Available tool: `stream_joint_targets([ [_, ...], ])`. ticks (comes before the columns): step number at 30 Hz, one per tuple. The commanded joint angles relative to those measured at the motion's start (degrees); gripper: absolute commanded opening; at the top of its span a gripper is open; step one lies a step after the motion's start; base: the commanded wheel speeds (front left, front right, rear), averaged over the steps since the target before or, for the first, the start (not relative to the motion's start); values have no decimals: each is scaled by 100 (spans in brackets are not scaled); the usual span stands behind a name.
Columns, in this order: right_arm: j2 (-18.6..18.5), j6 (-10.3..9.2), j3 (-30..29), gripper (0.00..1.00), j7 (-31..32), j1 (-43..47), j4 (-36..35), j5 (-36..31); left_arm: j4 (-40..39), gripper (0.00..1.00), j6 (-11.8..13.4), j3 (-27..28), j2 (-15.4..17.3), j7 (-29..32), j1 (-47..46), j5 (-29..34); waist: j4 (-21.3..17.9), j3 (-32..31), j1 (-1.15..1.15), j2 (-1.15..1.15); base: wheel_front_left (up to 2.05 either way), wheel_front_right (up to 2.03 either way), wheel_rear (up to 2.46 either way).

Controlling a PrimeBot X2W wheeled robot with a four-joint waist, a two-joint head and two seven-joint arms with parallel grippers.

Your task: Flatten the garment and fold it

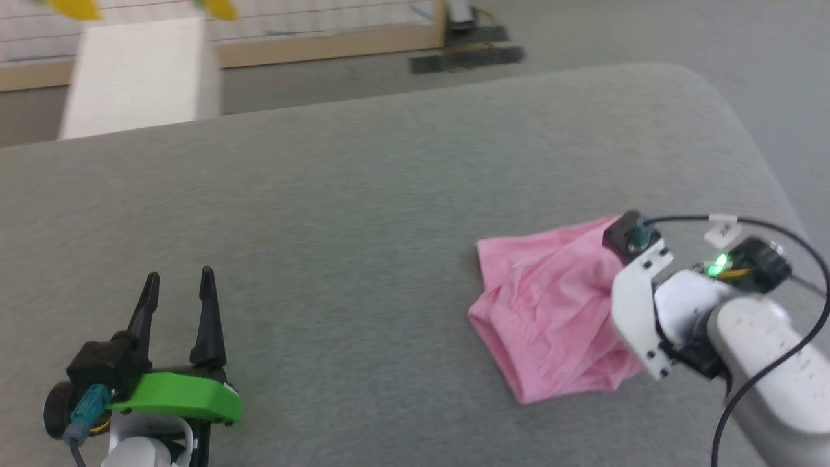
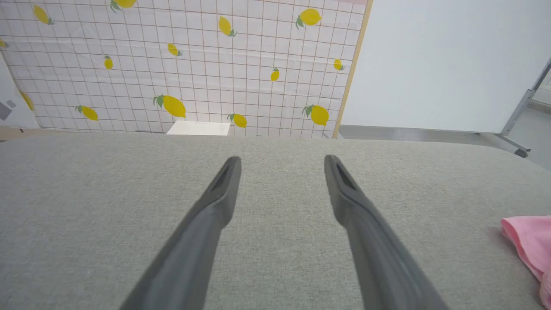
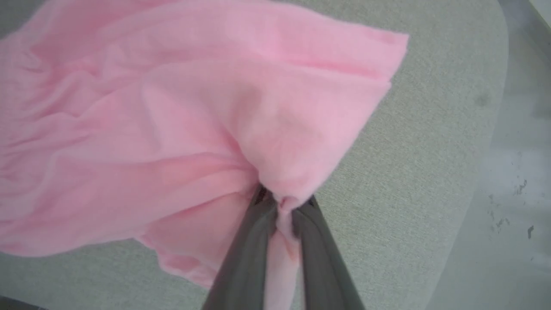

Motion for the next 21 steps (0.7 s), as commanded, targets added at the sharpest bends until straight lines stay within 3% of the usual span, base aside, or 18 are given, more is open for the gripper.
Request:
stream_joint_targets([
  [1,-115,-10,91,0,-71,-223,62,58,-57,100,26,0,65,10,-64,67,-882,445,0,38,0,0,0],
  [8,-518,-10,53,0,-400,-897,590,94,-445,100,64,64,326,228,-248,143,-1186,1090,0,38,0,0,0],
  [16,-797,-10,-595,0,-846,-1340,1240,-250,-1149,100,130,241,746,627,-333,251,-1035,1877,0,38,0,0,0],
  [21,-783,-10,-1158,0,-1142,-1607,1608,-488,-1545,100,202,425,953,856,-291,248,-937,2254,0,38,0,0,0],
])
